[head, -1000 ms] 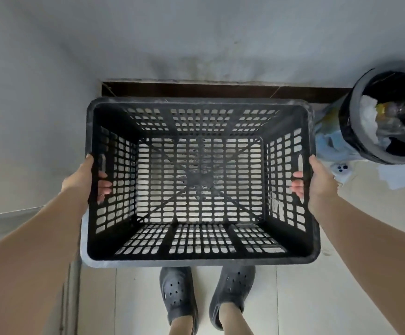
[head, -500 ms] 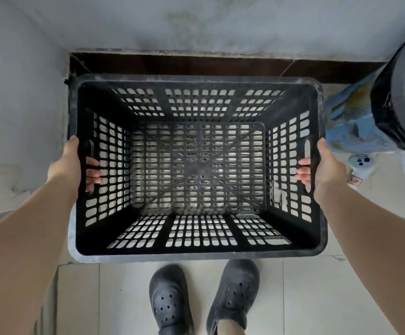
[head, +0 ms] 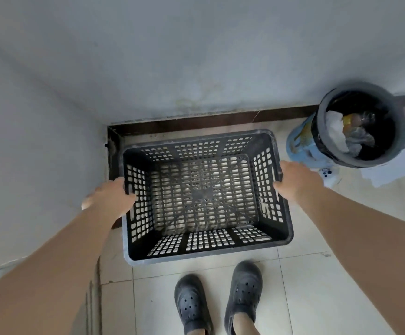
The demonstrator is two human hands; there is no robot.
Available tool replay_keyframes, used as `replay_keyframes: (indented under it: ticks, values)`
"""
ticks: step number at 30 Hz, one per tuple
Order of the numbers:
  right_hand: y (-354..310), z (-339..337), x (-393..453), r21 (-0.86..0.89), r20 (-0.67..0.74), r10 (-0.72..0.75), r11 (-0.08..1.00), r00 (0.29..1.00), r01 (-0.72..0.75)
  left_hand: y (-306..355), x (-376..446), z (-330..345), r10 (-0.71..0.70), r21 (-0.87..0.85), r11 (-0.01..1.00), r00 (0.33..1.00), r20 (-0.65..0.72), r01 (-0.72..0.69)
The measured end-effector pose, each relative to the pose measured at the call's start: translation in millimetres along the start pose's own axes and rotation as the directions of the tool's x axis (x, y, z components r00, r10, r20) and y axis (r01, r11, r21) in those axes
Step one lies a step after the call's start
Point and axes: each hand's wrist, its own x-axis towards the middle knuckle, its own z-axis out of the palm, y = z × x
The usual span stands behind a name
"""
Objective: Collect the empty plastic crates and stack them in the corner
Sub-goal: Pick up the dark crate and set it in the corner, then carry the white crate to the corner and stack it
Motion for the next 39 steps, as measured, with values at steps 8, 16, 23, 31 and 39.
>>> replay_keyframes:
  ticks: [8, 16, 23, 31, 39]
  values:
    - [-14, -232, -111, -0.369, -0.205, -0.361, 0.889, 0.910, 0.270, 61, -151, -221, 0.240, 0.282, 0.946, 0.926, -0.290, -0.157]
    - [8, -470, -264, -0.482, -0.518, -0.422, 0.862, 0.744, 0.154, 96, -321, -430, 0.405, 0.385, 0.903, 0.685, -0.606, -0.193]
    - [32, -595, -411, -0.437, -0.723, -0.381, 0.898, 0.576, 0.046, 101, -466, -550, 0.454, 0.410, 0.891, 0.448, -0.771, -0.197]
    - [67, -643, -524, -0.331, -0.859, -0.203, 0.921, 0.471, -0.207, 108, -553, -619, 0.585, 0.540, 0.804, 0.167, -0.794, -0.250]
    - [96, -631, -590, -0.128, -0.908, 0.053, 0.910, 0.417, -0.394, 144, -594, -632, 0.777, 0.761, 0.557, -0.114, -0.619, -0.331]
